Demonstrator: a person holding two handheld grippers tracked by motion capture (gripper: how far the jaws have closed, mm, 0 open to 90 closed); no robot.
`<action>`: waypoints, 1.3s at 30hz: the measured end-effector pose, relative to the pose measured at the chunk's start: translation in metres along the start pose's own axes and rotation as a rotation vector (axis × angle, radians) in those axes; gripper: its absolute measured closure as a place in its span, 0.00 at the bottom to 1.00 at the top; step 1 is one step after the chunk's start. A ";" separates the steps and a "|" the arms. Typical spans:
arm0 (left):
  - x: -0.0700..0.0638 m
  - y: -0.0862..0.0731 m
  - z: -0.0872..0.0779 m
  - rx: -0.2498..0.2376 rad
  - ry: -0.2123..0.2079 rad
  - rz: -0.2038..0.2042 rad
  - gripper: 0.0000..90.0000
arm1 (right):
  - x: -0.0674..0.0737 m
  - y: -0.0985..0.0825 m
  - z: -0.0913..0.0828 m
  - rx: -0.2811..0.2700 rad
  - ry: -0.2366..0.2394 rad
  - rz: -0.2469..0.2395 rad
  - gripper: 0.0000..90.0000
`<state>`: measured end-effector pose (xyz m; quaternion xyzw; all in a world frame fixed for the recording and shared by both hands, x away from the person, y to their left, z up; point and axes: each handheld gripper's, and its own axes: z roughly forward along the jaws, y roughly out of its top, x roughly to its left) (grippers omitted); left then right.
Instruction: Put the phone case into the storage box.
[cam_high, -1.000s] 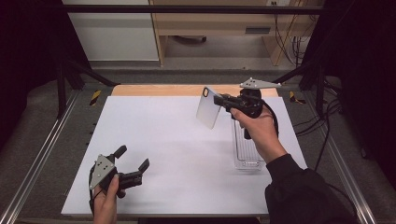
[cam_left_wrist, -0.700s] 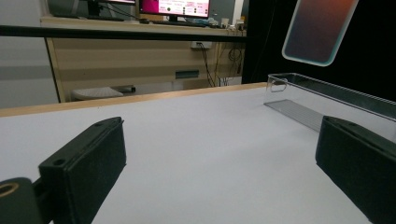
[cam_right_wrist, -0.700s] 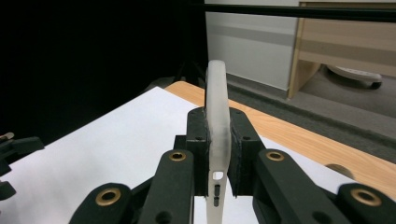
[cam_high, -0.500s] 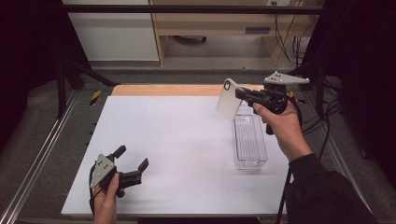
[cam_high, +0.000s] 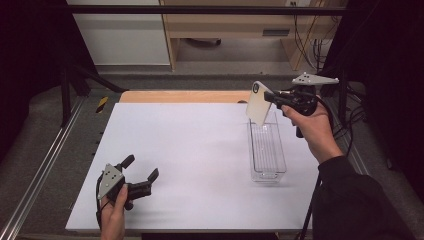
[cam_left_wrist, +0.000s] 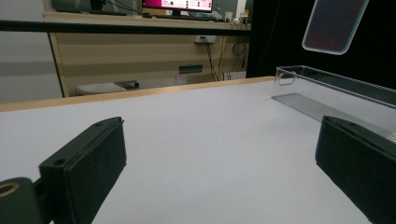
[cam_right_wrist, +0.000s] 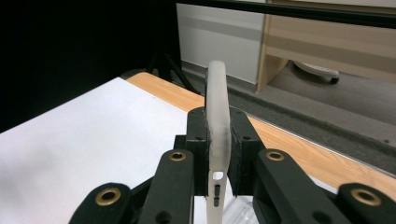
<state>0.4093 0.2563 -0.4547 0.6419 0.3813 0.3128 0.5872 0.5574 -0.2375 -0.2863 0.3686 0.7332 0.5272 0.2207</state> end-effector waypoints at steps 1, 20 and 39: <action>0.000 0.000 0.000 -0.002 0.000 -0.001 0.02 | -0.005 -0.001 0.000 0.003 -0.013 0.001 0.90; 0.000 -0.002 0.004 0.015 0.004 0.027 0.00 | -0.024 -0.019 -0.004 0.040 -0.086 0.011 0.90; -0.001 -0.001 0.004 -0.002 0.002 0.008 0.00 | -0.034 -0.041 0.026 0.108 -0.095 0.006 0.90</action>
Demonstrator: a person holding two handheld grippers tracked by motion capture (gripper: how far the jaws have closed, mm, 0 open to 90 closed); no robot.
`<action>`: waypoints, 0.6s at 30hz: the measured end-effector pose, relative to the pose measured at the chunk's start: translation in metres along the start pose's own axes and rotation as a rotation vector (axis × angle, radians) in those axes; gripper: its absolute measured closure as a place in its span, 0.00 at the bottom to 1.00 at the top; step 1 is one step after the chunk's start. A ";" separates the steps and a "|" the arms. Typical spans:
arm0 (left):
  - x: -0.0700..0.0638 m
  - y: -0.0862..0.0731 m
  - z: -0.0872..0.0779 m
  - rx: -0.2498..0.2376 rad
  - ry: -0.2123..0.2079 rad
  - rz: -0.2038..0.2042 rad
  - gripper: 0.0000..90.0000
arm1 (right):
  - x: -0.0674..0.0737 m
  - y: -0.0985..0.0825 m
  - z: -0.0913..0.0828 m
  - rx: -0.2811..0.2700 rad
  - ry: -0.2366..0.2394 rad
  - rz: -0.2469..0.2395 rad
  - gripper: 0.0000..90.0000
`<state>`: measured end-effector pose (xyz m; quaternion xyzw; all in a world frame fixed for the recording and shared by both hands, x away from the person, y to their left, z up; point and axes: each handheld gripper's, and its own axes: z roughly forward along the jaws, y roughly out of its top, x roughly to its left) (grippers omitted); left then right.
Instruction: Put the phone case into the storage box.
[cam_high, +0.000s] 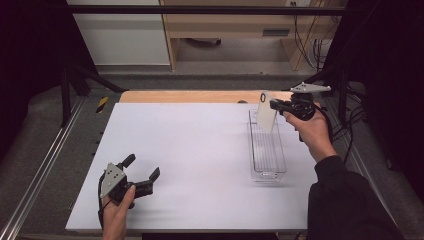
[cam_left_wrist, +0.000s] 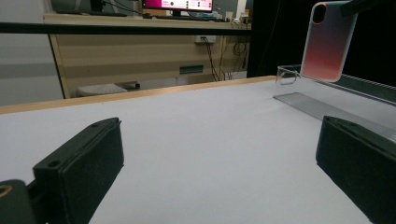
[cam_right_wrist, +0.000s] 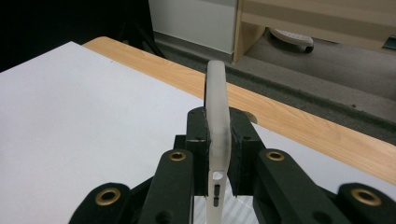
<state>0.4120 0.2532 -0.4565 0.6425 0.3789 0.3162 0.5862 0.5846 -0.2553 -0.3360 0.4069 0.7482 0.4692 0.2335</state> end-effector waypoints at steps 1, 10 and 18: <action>0.000 0.000 0.000 -0.003 0.000 -0.004 0.00 | -0.001 0.000 0.003 0.001 -0.002 -0.003 0.90; 0.001 0.000 0.000 0.000 0.009 -0.020 0.00 | -0.008 -0.007 0.024 0.009 0.002 -0.014 0.90; 0.000 0.000 0.001 0.005 0.004 -0.013 0.00 | -0.009 -0.011 0.036 0.013 0.000 -0.017 0.90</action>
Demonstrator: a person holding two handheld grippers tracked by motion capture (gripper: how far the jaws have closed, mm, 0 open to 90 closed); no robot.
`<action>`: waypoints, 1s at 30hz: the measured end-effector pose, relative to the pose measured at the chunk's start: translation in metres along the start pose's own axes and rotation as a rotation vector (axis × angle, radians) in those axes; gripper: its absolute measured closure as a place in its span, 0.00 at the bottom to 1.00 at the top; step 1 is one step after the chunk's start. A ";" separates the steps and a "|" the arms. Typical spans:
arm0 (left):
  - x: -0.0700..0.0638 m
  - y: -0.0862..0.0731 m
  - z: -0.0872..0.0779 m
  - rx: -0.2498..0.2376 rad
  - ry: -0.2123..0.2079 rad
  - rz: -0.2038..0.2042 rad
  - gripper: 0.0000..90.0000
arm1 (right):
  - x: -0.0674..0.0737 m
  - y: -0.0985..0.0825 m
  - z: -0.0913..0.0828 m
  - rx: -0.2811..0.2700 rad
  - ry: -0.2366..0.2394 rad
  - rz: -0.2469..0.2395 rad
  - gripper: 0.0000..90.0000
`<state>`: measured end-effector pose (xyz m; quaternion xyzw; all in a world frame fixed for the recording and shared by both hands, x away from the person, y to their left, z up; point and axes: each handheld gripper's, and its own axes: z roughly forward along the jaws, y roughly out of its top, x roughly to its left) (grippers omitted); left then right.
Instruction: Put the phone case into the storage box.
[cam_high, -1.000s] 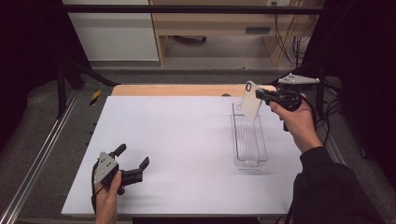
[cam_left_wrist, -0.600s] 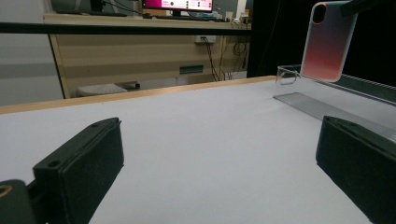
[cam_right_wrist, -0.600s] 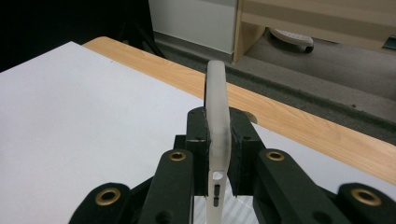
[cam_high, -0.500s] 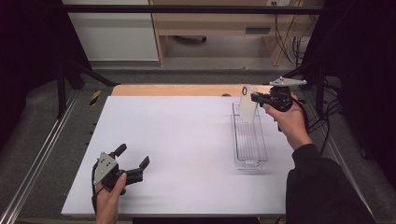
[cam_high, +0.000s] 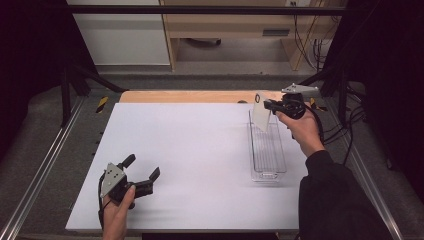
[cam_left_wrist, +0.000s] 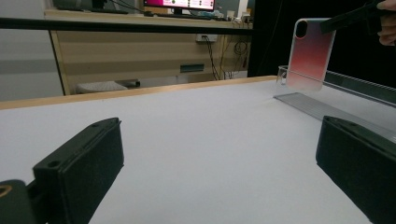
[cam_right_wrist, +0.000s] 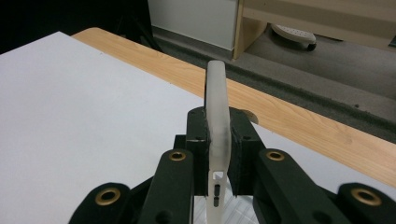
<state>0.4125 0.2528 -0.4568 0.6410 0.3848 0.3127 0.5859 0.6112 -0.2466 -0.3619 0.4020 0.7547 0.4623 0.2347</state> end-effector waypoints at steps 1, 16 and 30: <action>0.000 0.000 0.000 0.001 -0.002 0.001 0.00 | 0.000 0.000 0.001 -0.001 0.001 -0.001 0.90; -0.004 -0.001 0.003 0.012 -0.020 0.015 0.00 | -0.008 -0.011 0.010 0.001 0.007 0.033 0.90; -0.004 -0.001 0.003 0.008 -0.023 0.013 0.00 | -0.005 -0.013 0.016 0.000 0.015 0.034 0.90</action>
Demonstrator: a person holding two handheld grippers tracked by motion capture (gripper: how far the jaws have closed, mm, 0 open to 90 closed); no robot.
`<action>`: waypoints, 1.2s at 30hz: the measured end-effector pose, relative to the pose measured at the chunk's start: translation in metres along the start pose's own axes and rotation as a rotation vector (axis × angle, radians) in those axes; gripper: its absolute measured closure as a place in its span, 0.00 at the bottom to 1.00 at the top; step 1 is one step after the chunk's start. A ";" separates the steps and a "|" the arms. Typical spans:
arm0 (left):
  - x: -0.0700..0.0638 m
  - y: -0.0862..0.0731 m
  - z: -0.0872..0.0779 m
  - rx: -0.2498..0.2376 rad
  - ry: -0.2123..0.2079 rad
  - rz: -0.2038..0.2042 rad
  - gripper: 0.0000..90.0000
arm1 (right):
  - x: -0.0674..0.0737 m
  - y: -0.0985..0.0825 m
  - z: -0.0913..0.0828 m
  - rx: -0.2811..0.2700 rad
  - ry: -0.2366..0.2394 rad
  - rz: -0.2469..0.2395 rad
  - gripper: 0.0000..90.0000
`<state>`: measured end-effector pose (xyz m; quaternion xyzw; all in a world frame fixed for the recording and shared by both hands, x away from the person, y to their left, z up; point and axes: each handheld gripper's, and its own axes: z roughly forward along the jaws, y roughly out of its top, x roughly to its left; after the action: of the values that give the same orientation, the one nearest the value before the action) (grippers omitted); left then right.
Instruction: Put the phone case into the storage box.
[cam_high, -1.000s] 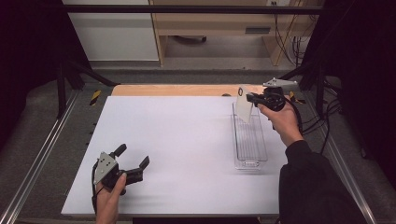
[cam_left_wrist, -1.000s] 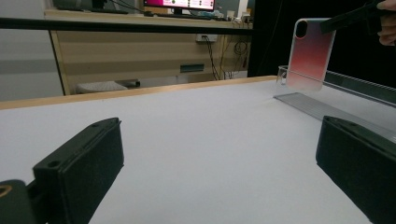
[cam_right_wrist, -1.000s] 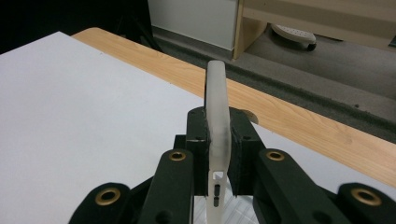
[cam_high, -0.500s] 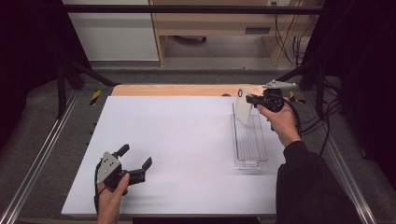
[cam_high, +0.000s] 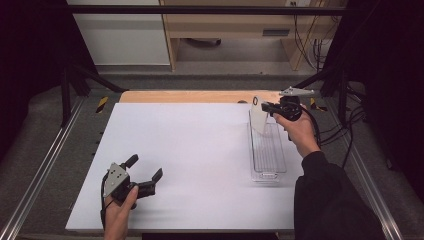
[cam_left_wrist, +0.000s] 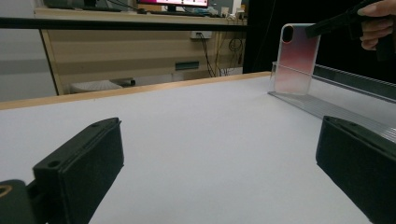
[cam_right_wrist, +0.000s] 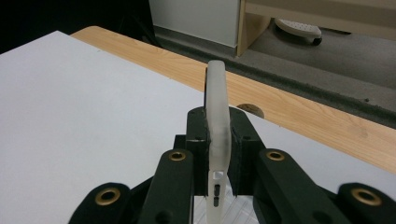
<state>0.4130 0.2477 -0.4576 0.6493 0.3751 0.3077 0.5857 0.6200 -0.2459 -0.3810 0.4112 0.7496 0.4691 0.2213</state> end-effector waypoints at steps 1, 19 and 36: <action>0.000 0.000 0.000 0.000 0.001 0.000 0.00 | 0.000 0.000 0.000 -0.002 0.000 0.001 0.90; 0.000 0.000 0.000 -0.004 0.005 0.000 0.01 | -0.001 -0.003 0.003 -0.003 -0.005 0.001 0.90; 0.000 0.000 0.000 -0.001 0.001 0.003 0.01 | 0.000 -0.004 0.004 -0.010 -0.010 0.000 0.90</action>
<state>0.4127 0.2475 -0.4574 0.6493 0.3743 0.3091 0.5855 0.6215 -0.2450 -0.3867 0.4124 0.7463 0.4707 0.2269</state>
